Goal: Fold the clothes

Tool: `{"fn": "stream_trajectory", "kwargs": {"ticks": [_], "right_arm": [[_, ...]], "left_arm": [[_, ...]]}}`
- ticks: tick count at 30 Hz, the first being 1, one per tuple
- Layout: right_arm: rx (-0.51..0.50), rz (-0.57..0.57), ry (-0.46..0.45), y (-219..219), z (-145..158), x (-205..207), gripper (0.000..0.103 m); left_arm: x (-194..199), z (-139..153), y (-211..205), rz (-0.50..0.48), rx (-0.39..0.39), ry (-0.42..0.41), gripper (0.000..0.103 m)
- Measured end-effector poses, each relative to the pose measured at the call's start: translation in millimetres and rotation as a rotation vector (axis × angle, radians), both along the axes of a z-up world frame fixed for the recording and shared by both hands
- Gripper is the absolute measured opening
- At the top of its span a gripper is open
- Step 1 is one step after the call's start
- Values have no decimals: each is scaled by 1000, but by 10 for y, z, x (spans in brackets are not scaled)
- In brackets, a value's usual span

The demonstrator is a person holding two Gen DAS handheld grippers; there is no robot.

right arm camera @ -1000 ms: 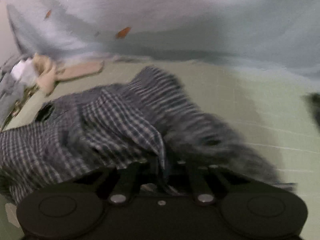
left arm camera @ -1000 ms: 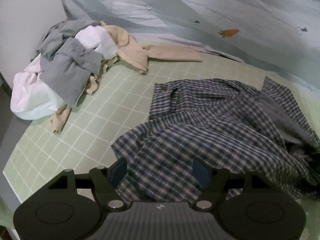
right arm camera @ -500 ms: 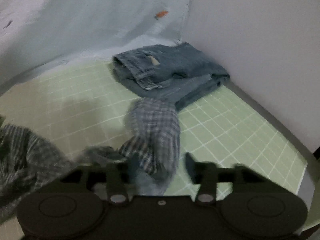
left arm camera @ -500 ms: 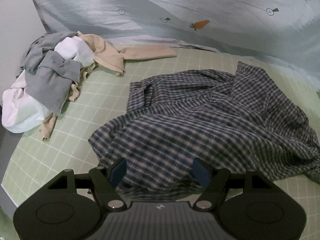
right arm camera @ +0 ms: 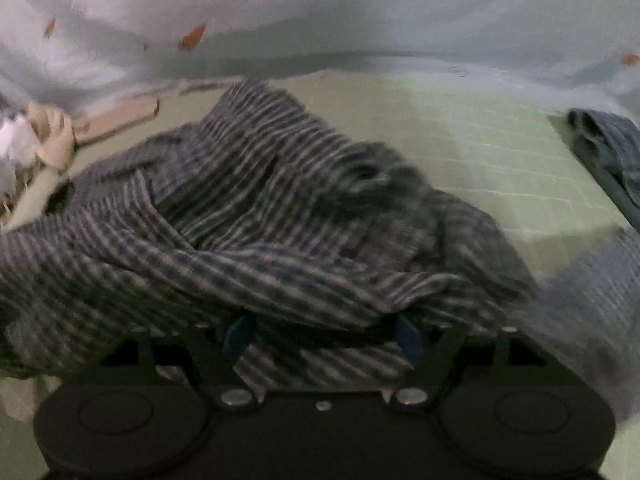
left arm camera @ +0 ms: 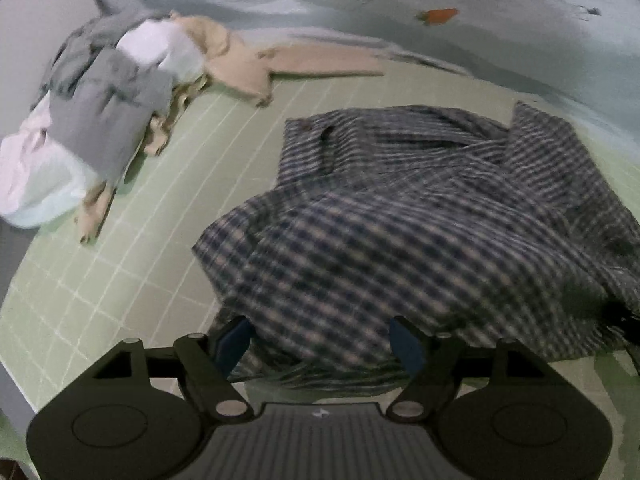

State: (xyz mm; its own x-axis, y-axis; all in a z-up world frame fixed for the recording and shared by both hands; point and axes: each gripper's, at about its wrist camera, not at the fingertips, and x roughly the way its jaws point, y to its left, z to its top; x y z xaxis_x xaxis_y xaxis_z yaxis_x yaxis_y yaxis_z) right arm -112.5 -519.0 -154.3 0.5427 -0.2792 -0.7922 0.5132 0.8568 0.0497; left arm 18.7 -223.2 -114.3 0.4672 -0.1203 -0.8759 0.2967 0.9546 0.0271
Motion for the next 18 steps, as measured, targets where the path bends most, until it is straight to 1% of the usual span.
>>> {"fn": "stream_trajectory", "kwargs": {"ticks": [2,4,7,9,12,13,15,16,18], "right_arm": [[-6,-24,33,-67,-90,186,75],[-12,-45,53,-147,-156,377,79],[-23,-60,42,-314,-173,700,79],[-40,-53,36,-438,-188,1008,79],[-79,-33,36,-624,-192,1485,79],[-97,-34,55,-663,-170,1621,79],[-146,-56,84,-695,-34,1803,76],[-163,-72,68,-672,75,1811,76],[-176,-88,3,-549,297,1727,77]], "left_arm": [[60,-41,44,22,1,12,78],[121,-79,70,37,-2,23,78],[190,-116,73,49,-5,26,78],[242,-127,62,52,-11,24,78],[281,-99,22,36,-43,17,78],[284,-76,3,30,-41,5,78],[283,-29,-28,16,-32,-20,78],[270,-5,-31,9,-28,-35,78],[255,19,-7,11,-27,-49,78]]}}
